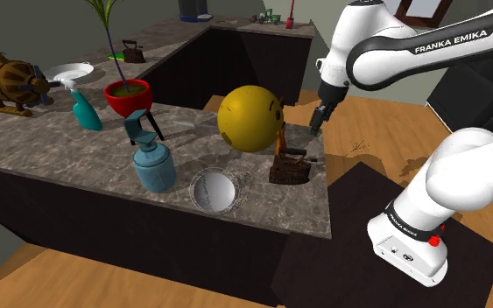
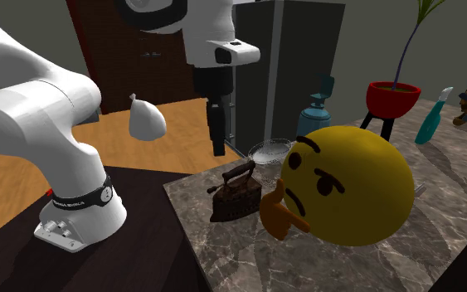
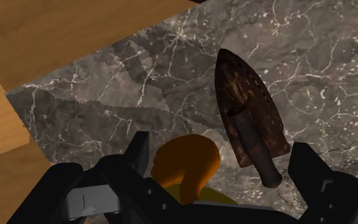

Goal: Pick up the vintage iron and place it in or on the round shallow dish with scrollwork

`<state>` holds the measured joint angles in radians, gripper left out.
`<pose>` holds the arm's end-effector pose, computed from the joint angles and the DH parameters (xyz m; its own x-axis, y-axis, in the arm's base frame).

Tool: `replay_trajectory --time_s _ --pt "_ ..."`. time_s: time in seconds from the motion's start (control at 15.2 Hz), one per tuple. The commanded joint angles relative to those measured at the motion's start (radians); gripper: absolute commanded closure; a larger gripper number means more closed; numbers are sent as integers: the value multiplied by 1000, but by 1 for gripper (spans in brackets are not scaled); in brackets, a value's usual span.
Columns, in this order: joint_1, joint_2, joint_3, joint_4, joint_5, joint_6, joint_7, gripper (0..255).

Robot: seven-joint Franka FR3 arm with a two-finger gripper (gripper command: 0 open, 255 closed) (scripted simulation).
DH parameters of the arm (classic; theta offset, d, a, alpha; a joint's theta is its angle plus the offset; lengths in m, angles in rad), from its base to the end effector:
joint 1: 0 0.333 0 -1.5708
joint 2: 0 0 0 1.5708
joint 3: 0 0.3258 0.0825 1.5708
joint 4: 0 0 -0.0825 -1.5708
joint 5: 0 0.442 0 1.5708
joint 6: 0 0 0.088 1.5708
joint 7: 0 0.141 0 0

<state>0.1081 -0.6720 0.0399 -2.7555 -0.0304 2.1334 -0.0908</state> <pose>0.3788 0.0515 0.3579 0.9686 0.2448 0.0440 0.2423 -0.9686 0.0555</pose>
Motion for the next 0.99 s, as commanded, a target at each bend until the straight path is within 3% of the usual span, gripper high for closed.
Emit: replay_trajectory --time_s 0.0,0.33,0.92 --pt "18 40 9 -36 -1 80 -16 0" --pt "53 187 31 -113 -13 305 -52 0" --pt "36 310 37 -142 -33 457 -39 0"
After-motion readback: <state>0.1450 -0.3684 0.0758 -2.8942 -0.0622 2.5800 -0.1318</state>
